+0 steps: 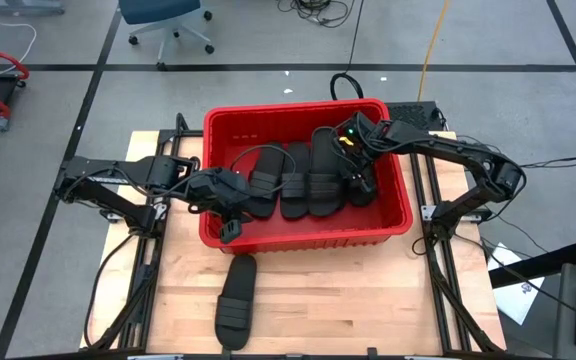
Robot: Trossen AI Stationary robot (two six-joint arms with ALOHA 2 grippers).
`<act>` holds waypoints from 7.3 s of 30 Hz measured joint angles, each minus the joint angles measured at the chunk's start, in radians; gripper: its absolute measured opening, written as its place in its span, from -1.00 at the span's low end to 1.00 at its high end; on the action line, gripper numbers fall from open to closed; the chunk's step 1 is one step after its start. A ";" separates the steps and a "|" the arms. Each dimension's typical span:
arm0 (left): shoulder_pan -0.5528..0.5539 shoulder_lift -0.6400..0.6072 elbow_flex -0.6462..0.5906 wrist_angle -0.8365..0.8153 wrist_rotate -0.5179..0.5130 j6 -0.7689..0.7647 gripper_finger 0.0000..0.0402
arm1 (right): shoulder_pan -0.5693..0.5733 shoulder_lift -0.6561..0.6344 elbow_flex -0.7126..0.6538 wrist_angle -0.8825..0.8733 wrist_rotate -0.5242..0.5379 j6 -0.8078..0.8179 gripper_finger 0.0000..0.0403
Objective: Pick and place slides into bin
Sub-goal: Put the black slide into the red bin
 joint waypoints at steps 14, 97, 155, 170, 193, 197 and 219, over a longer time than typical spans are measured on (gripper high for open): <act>0.000 0.000 0.000 0.000 0.001 -0.002 -0.35 | 0.001 0.000 0.000 0.015 0.060 0.006 -0.41; -0.484 0.021 -0.762 0.732 0.175 -0.443 -0.35 | 0.655 -0.509 -0.002 0.165 0.137 0.865 -0.10; -0.557 0.113 -0.760 0.918 0.253 -0.576 -0.92 | 0.655 -0.510 -0.001 0.220 0.216 0.865 -0.10; -0.561 0.105 -0.751 1.057 0.271 -0.630 -0.99 | 0.655 -0.510 -0.001 0.225 0.216 0.865 -0.10; -0.639 -0.077 -0.750 1.120 0.252 -0.773 -1.00 | 0.655 -0.510 -0.001 0.225 0.216 0.865 -0.10; -0.661 -0.113 -0.733 1.119 0.247 -0.798 -1.00 | 0.655 -0.510 -0.001 0.225 0.216 0.865 -0.10; -0.619 -0.190 -0.104 0.323 -0.028 -0.440 -1.00 | 0.655 -0.510 -0.001 0.225 0.216 0.865 -0.10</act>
